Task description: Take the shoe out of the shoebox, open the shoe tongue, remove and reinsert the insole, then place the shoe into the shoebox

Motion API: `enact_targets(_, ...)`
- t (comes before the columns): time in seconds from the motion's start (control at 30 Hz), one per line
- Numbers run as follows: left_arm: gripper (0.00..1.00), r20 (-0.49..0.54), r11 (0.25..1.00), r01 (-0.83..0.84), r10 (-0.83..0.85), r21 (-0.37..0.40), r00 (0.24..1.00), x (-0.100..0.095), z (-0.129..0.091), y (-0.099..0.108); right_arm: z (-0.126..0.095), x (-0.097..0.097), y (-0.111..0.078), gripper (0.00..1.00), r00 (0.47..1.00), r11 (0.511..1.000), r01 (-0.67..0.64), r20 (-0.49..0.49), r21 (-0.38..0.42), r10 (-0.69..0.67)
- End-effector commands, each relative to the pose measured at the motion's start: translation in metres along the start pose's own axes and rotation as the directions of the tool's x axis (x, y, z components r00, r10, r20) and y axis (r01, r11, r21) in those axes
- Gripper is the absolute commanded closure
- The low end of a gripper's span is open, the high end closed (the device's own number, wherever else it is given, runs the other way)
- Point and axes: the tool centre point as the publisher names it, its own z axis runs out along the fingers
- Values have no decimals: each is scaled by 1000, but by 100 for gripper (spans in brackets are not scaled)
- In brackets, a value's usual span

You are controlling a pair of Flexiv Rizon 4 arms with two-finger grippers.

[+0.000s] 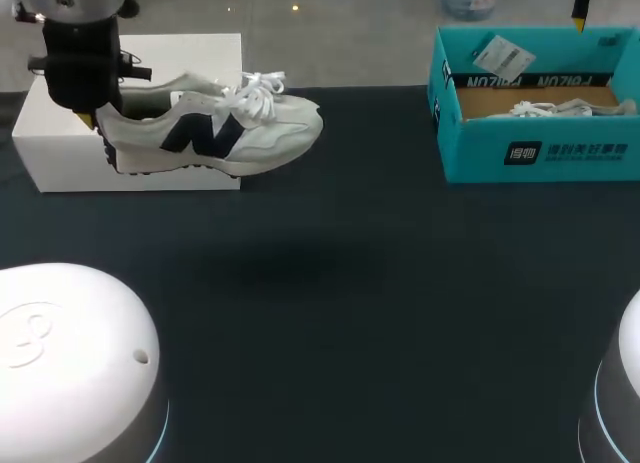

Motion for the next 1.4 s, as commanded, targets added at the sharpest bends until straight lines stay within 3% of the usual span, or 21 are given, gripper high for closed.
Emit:
enact_targets(0.03, 100, 24, 1000, 7, -7, -21, 1000, 2, -2, -23, 0, 0, 0, 0, 1000, 1000, 0, 0, -1, 0)
enact_targets(0.27, 100, 49, 1000, 18, -19, 20, 999, -9, 2, -58, 0, 0, 0, 0, 1000, 1000, 0, 0, -1, 0)
enact_targets(0.6, 100, 58, 997, 24, -28, 77, 998, -20, 10, -84, 0, 0, 0, 0, 1000, 1000, 0, 0, -1, 0)
enact_targets(1.37, 100, 58, 997, 24, -28, 77, 998, -20, 10, -84, 0, 0, 0, 0, 1000, 1000, 0, 0, -1, 0)
enact_targets(1.4, 100, 24, 996, 41, -43, 77, 999, -23, 10, -90, 0, 0, 0, 0, 1000, 1000, 0, 0, -1, 0)
